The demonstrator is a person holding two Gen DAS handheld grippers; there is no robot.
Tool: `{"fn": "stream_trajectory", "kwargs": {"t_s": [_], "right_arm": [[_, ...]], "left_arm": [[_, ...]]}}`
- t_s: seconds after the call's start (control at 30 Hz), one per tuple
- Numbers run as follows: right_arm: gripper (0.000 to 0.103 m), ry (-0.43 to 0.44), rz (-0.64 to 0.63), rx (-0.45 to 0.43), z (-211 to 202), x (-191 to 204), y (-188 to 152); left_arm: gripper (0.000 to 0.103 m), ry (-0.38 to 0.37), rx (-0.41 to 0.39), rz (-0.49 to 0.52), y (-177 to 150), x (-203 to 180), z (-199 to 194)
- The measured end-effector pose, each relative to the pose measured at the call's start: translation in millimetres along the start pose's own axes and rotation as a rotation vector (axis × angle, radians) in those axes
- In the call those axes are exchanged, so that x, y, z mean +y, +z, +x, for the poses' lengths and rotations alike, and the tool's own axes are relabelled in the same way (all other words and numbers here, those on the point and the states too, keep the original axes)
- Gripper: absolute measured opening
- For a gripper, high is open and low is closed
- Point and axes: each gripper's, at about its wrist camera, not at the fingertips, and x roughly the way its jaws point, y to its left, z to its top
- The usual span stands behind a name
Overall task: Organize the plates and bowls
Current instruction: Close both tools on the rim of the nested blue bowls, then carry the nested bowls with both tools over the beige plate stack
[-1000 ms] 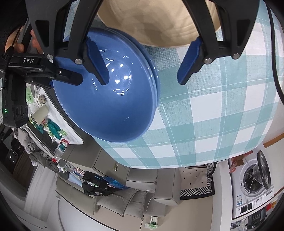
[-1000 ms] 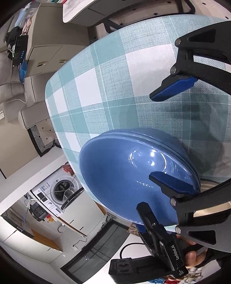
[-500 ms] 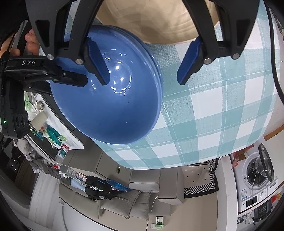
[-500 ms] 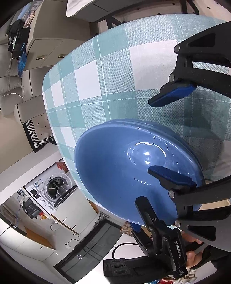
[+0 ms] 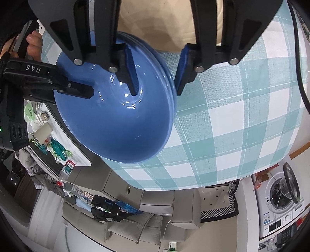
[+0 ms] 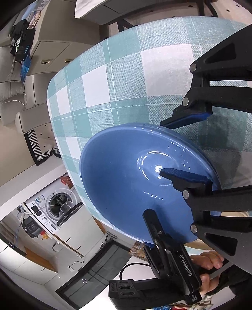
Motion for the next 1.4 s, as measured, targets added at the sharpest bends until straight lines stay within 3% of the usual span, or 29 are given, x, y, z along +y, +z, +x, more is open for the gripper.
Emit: {"fn": "stream_trajectory", "kwargs": {"t_s": [0.43,1.4], "right_arm": [[0.037,-0.044,-0.005,0.016,-2.6,3.3,-1.5],[0.034,-0.081,-0.044,-0.026,-19.9,11.3,-2.7]], "left_arm": [[0.032,0.018,0.017,0.005,0.3,-1.8,-1.7],[0.032,0.042,-0.008,0.033,3.1,-9.0,-12.7]]}}
